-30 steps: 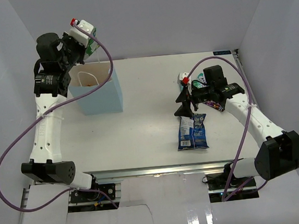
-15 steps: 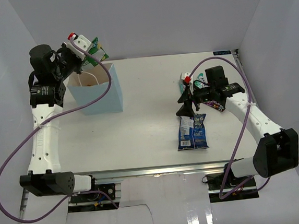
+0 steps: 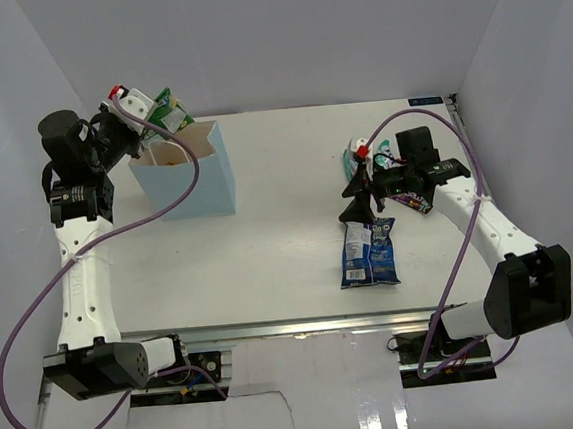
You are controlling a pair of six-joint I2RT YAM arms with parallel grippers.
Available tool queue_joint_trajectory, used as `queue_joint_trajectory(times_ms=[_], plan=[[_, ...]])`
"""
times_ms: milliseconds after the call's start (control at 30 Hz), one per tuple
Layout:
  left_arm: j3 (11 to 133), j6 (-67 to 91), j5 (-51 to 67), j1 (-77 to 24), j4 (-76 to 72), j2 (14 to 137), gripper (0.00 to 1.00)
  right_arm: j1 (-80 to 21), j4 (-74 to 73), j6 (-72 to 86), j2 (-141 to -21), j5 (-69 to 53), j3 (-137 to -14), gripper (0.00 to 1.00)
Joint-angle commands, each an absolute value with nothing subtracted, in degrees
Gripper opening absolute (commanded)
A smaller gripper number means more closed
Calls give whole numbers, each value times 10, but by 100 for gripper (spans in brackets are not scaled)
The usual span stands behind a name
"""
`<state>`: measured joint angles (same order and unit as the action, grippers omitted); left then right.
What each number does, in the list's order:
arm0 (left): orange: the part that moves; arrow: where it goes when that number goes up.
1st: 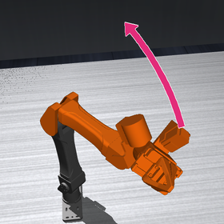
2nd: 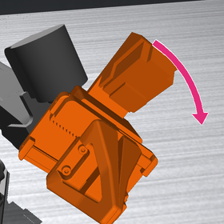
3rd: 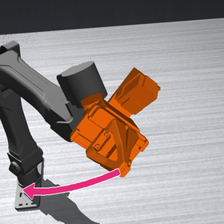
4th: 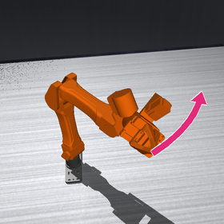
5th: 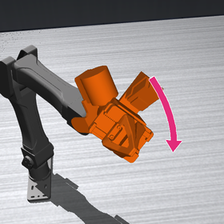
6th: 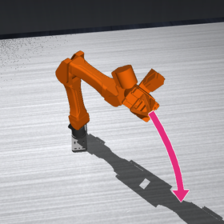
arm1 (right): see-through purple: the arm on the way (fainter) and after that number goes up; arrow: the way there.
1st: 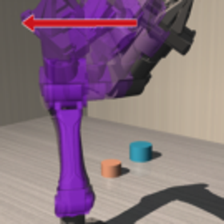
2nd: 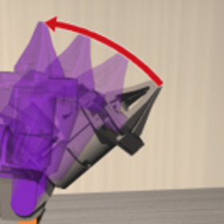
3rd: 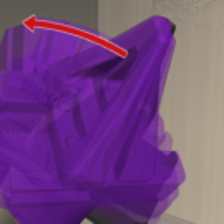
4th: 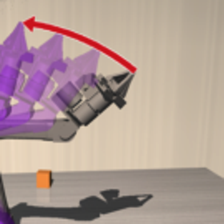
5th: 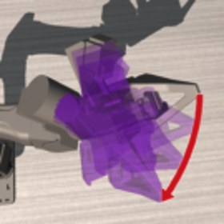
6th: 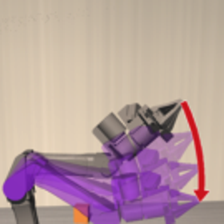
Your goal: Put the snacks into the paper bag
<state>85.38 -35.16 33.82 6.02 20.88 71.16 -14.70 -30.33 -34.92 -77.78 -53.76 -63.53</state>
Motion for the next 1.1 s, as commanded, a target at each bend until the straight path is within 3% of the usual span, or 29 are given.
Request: queue_joint_trajectory(times_ms=[0,467,933,1033,1067], plan=[[845,-342,394,82,149,700,0,-142,-303,-356,-779,-558,-629,76],[881,-335,455,113,134,786,0,-124,-303,-360,-775,-564,-622,76],[819,-338,392,125,106,802,0,-118,-303,-364,-787,-570,-628,76],[816,-321,388,125,93,803,20,-116,-304,-363,-784,-570,-624,76],[816,-308,387,126,91,802,36,-116,-304,-363,-783,-570,-624,76]])
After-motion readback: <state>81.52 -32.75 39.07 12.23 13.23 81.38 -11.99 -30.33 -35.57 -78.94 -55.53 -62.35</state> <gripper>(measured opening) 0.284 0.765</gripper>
